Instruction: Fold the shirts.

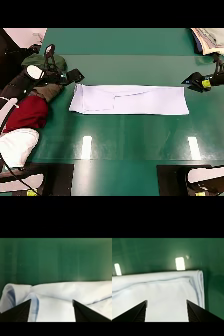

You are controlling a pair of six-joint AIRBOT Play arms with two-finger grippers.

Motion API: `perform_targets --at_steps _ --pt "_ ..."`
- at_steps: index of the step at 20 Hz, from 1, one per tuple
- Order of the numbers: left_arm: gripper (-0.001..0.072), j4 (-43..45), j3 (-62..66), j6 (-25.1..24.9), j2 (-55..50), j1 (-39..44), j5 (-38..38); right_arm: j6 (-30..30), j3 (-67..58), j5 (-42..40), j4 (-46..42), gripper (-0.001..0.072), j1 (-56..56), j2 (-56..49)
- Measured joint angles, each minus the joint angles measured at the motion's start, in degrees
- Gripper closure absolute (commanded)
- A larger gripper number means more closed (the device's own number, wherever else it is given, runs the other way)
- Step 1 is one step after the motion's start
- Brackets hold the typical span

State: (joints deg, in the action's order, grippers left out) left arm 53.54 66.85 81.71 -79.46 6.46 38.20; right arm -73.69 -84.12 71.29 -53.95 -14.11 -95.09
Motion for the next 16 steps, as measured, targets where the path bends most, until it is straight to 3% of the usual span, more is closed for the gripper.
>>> perform_targets --at_steps 1,2,10,12,16 --pt "0.0539 0.02 1.14 0.13 -0.07 0.0 1.46 0.96 -0.46 1.88 0.61 0.0158 -1.03 -0.22" --pt "0.0672 0.02 2.12 0.24 -0.09 0.02 3.19 1.95 -0.55 3.72 1.2 0.0159 -2.21 -0.33" --pt "0.0679 -1.07 4.98 -1.07 -0.22 0.76 13.84 9.25 6.67 10.45 2.78 0.0167 -12.52 -2.05" --pt "0.0679 -1.11 5.09 -1.2 -0.42 1.66 15.08 10.05 7.1 10.6 2.97 0.0248 -13.03 -3.8" --pt "0.0679 -1.2 5.16 -1.18 -1.33 4.42 15.93 10.86 6.21 11.26 3.91 0.0268 -10.32 -6.82"
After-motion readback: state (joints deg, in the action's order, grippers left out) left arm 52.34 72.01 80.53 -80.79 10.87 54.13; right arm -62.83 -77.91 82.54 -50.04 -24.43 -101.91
